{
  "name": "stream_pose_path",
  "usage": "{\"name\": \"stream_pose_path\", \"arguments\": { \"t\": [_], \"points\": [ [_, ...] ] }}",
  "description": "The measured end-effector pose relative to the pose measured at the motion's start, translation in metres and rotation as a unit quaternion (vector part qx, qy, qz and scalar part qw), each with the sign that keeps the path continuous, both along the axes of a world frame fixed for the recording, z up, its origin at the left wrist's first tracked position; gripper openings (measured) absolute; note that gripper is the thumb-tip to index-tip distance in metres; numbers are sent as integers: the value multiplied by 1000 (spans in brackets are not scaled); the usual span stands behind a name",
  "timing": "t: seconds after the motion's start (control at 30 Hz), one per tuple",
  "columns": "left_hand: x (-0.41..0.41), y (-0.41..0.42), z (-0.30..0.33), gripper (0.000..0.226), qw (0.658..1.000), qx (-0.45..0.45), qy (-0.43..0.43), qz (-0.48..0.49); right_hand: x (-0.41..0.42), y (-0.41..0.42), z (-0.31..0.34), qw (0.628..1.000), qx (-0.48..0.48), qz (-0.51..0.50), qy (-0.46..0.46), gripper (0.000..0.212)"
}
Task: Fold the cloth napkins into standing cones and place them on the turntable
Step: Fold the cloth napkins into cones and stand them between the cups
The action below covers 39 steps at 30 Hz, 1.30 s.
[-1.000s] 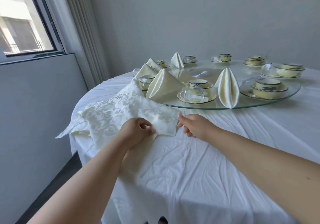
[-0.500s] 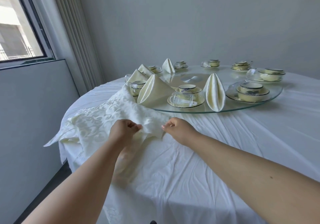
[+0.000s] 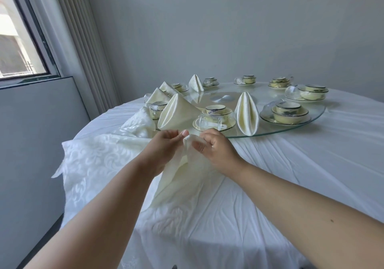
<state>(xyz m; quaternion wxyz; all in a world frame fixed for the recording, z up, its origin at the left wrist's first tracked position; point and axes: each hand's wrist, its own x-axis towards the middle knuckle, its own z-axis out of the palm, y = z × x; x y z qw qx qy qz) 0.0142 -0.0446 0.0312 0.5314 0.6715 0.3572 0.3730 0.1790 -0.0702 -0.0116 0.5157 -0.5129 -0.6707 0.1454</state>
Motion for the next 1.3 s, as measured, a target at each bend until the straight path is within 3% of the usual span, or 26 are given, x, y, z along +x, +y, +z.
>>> {"name": "stream_pose_path", "arguments": {
  "t": [0.1,0.17,0.23,0.3,0.37,0.53,0.63,0.7,0.73,0.83,0.9,0.93,1.0,1.07,1.17,1.3],
  "points": [
    [-2,0,-1,44,999,23,-13,39,8,-4,3,998,-18,31,48,71],
    [-13,9,-5,50,983,123,79,111,16,-7,4,993,-54,62,79,65],
    [-27,18,-9,54,948,193,214,135,25,-10,4,987,-86,73,114,43],
    [-38,20,-11,62,939,148,295,101,33,-11,3,981,-99,72,150,35],
    [-43,18,-15,64,938,76,333,56,43,-12,3,974,-109,56,189,42],
    [-29,4,-22,63,942,67,328,6,87,-24,10,977,-108,-25,184,62],
    [-8,-5,-26,76,939,71,335,-40,126,-41,21,982,-118,-110,100,49],
    [8,-10,-29,79,937,76,335,-71,156,-54,28,970,-141,-194,-27,47],
    [17,-13,-30,76,936,74,333,-86,169,-61,31,951,-165,-240,-102,46],
    [42,-20,-36,69,934,59,331,-119,197,-75,35,849,-266,-349,-295,56],
    [55,-22,-41,74,934,51,328,-133,203,-77,37,803,-269,-372,-380,54],
    [60,-22,-43,73,934,54,328,-132,199,-76,38,798,-236,-372,-411,50],
    [67,-21,-47,68,935,63,327,-124,182,-70,34,833,-152,-333,-415,42],
    [69,-20,-47,71,939,65,316,-118,155,-58,26,886,-128,-256,-364,36],
    [63,-20,-45,79,948,65,292,-114,129,-36,9,924,-189,-172,-283,29],
    [54,-24,-37,78,945,88,277,-152,129,-14,-4,936,-256,-161,-182,32]
  ]
}}
